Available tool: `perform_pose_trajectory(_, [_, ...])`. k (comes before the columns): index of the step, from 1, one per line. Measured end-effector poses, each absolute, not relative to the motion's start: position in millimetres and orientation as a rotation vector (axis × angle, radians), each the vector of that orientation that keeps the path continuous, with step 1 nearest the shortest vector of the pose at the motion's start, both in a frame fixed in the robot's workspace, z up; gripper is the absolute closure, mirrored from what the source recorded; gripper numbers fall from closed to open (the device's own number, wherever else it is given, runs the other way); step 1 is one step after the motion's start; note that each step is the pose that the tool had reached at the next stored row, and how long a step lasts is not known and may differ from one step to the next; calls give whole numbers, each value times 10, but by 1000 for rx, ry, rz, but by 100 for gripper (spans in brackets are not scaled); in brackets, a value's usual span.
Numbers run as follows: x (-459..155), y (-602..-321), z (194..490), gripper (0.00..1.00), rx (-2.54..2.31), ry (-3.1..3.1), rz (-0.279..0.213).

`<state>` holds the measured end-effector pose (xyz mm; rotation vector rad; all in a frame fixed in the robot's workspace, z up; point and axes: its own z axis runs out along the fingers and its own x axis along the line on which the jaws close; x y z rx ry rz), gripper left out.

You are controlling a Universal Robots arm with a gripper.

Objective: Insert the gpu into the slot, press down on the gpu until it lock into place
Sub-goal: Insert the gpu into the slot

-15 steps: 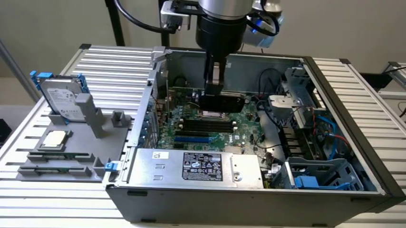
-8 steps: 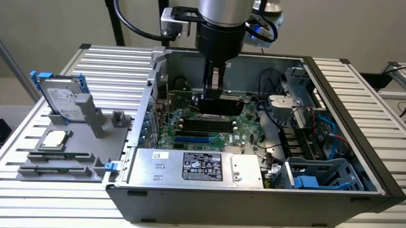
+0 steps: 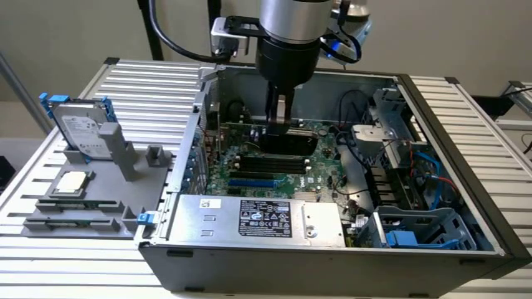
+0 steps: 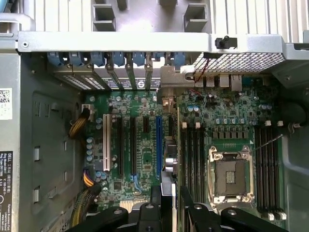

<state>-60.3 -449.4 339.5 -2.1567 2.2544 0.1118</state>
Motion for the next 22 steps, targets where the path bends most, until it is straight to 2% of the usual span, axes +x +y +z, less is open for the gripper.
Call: perform_pose_trajectory(22, [-609, -4533, 3130, 74, -2154, 2251, 127])
